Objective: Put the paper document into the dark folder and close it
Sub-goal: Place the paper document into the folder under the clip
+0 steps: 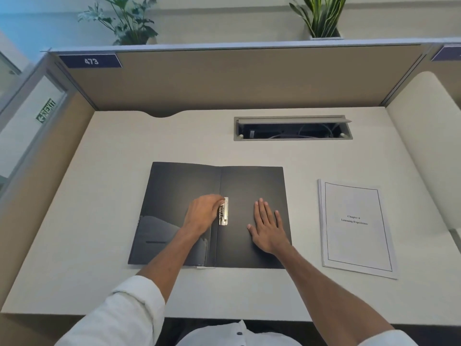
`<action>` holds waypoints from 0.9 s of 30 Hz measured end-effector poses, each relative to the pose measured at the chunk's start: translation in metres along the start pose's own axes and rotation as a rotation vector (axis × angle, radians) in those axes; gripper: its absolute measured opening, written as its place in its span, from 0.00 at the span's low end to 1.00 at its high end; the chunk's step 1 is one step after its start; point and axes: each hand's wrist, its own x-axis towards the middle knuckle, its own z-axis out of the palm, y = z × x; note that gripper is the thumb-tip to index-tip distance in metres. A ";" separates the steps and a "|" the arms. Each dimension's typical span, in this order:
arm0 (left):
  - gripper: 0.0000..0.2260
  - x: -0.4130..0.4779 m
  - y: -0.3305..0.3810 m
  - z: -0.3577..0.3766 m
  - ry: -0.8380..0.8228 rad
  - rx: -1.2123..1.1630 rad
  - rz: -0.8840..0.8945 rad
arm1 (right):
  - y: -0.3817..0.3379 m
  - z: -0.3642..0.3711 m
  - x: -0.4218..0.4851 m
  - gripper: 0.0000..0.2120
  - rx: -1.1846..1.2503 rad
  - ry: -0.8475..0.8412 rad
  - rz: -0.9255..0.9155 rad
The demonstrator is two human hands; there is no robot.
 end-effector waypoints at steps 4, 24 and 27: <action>0.09 0.017 0.006 -0.005 0.058 -0.028 -0.059 | 0.002 0.002 0.002 0.35 0.001 0.003 -0.005; 0.40 0.034 -0.021 0.023 -0.131 0.290 0.161 | 0.002 0.008 0.006 0.36 -0.020 0.041 0.007; 0.44 0.030 -0.029 0.028 -0.152 0.325 0.180 | 0.002 0.009 0.005 0.36 -0.019 0.041 0.016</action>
